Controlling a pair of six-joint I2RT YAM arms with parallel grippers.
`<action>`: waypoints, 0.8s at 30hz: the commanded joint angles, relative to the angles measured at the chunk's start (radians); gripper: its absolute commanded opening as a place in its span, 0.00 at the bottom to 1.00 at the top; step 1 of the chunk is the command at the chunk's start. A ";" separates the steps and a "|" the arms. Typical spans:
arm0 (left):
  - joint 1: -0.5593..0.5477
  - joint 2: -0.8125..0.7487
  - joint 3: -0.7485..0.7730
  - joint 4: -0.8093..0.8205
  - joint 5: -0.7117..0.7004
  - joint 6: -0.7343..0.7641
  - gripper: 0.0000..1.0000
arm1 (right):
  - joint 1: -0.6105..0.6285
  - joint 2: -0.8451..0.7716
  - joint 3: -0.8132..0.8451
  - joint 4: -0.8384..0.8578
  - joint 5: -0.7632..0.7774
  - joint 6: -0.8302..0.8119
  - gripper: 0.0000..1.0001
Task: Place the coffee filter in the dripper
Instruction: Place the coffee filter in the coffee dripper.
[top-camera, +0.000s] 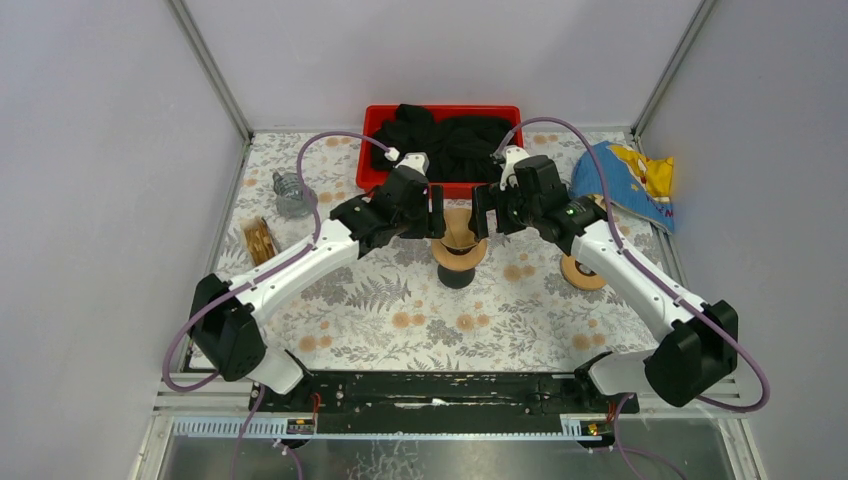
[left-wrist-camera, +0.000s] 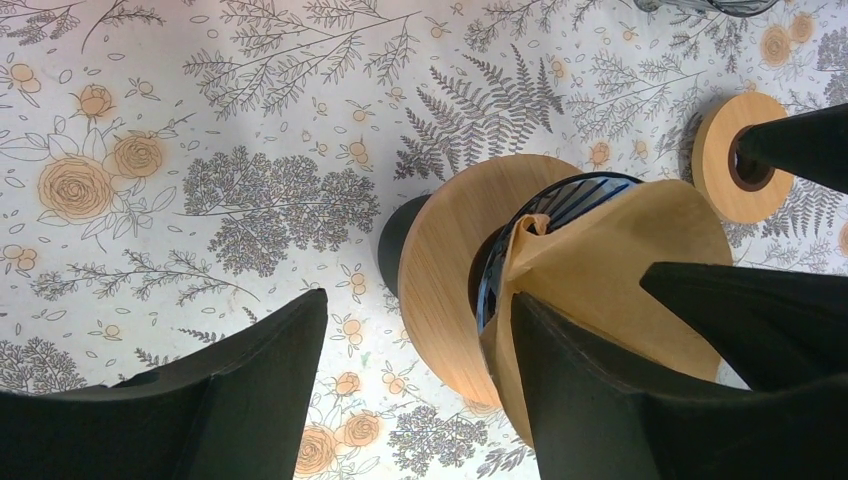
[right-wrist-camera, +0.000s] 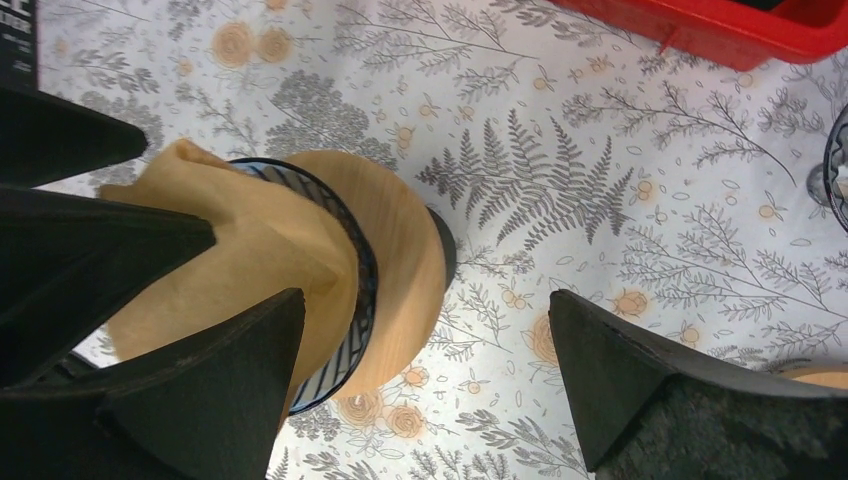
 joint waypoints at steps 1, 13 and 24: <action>-0.004 0.018 0.022 0.012 -0.033 0.019 0.74 | -0.004 0.022 -0.005 -0.013 0.071 -0.009 0.99; -0.003 0.055 0.013 0.005 -0.028 0.022 0.70 | -0.004 0.059 -0.016 -0.007 0.082 -0.011 0.99; -0.005 0.026 0.019 0.005 -0.027 0.017 0.70 | -0.004 0.004 -0.002 0.008 0.042 -0.006 0.99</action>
